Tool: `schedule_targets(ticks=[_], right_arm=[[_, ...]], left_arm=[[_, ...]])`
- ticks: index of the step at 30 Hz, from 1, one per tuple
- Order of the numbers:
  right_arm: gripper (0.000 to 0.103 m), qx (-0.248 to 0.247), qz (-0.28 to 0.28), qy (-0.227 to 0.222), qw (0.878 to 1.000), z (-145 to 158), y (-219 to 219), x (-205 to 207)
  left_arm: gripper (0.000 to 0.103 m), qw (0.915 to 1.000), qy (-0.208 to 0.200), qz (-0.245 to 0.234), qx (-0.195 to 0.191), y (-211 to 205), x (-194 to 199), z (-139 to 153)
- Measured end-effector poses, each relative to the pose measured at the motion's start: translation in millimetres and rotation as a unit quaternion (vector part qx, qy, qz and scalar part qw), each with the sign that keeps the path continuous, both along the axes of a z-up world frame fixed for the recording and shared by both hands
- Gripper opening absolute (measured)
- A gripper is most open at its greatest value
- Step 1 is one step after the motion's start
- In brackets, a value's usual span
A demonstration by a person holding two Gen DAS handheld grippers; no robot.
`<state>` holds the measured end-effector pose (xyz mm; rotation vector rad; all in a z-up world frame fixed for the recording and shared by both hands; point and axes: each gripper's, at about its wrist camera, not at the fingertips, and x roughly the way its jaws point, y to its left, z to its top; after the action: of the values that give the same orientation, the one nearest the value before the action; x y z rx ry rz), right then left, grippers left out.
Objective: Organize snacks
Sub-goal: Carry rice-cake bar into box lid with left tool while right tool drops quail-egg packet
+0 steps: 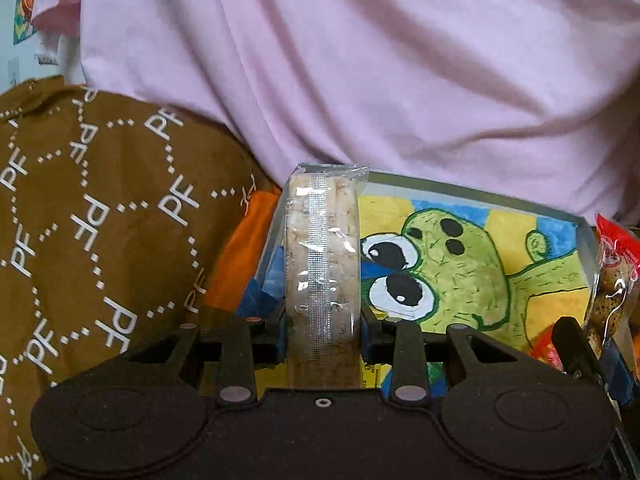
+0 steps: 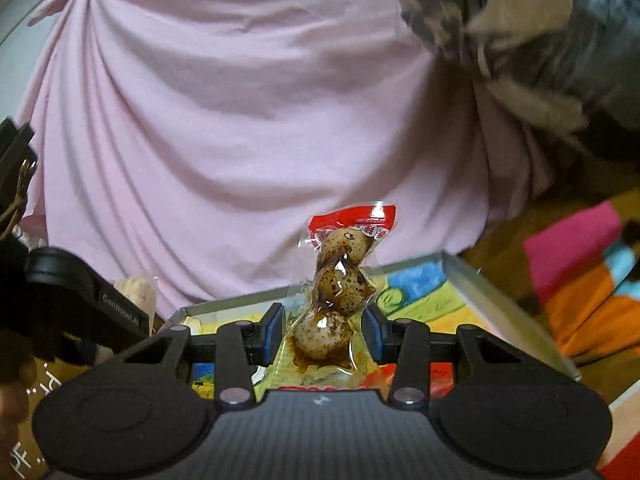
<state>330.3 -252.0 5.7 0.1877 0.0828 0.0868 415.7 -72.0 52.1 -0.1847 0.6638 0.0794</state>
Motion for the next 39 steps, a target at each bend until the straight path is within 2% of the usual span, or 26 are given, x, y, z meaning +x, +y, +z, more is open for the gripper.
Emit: schedule_targets(ticks=[5, 10, 21, 25, 28, 30, 34, 37, 39], right_arm=[[0.046, 0.015, 0.008, 0.041, 0.999, -5, 2, 15], [0.047, 0.003, 0.016, 0.072, 0.997, -10, 10, 23], [0.049, 0.002, 0.027, 0.113, 0.993, -20, 9, 38], [0.055, 0.001, 0.032, 0.122, 0.992, -22, 9, 40], [0.058, -0.008, 0.033, 0.124, 0.992, -22, 11, 40], [0.063, -0.011, 0.032, 0.125, 0.992, -22, 13, 40], [0.078, -0.017, 0.036, 0.116, 0.992, -18, 15, 35], [0.087, -0.021, 0.035, 0.102, 0.994, -13, 17, 28], [0.092, -0.023, 0.031, 0.091, 0.995, -8, 18, 21]], left_arm=[[0.035, 0.9998, 0.020, -0.001, -0.006, 0, 13, -13], [0.035, 0.9995, 0.030, -0.006, 0.003, -5, 18, -21], [0.036, 0.9995, 0.031, -0.002, 0.001, -6, 21, -27], [0.038, 0.9996, 0.028, -0.002, -0.001, -4, 20, -26], [0.045, 0.9996, 0.026, 0.003, -0.003, -2, 18, -24], [0.053, 0.9997, 0.021, 0.006, -0.002, 0, 14, -21], [0.062, 0.9999, 0.007, 0.012, -0.003, 6, 5, -11], [0.076, 0.9998, -0.008, 0.020, -0.004, 10, -5, -2], [0.090, 0.9993, -0.023, 0.030, -0.002, 13, -14, 4]])
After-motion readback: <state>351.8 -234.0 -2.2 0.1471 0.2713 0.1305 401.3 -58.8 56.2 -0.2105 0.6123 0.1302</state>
